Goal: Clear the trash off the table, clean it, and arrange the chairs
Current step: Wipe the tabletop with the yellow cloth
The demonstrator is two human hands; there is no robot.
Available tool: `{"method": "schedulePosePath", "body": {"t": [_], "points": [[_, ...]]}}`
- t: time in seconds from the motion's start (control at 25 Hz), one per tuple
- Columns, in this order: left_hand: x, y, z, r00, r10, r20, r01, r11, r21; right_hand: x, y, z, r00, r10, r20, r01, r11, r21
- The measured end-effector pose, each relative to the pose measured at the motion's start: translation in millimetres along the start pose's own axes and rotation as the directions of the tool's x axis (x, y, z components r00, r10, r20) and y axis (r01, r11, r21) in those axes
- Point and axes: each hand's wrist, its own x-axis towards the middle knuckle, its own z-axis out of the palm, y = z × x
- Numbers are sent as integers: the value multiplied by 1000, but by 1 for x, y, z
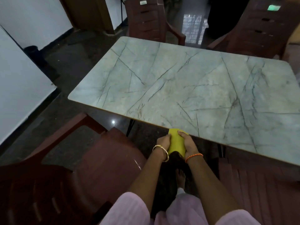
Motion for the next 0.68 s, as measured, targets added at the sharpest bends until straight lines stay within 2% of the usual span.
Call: {"method": "schedulePosePath", "body": {"t": [0.16, 0.28, 0.36, 0.44, 0.56, 0.68], "points": [[44, 74, 50, 997, 67, 24, -68, 996, 57, 49, -92, 4, 998, -55, 11, 54, 993, 101], [73, 123, 86, 994, 104, 17, -104, 995, 8, 79, -148, -2, 996, -84, 21, 76, 965, 252], [87, 153, 106, 992, 127, 24, -128, 990, 59, 100, -180, -12, 995, -87, -46, 98, 941, 324], [104, 172, 117, 983, 184, 19, -184, 960, 211, 119, -208, -19, 975, -132, -176, 185, 924, 335], [136, 205, 120, 943, 330, 38, -290, 763, 578, 146, -251, -24, 911, -210, -354, 332, 884, 330], [171, 248, 104, 913, 396, 103, -321, 537, 780, 163, -287, -21, 852, -293, -433, 447, 837, 314]]}}
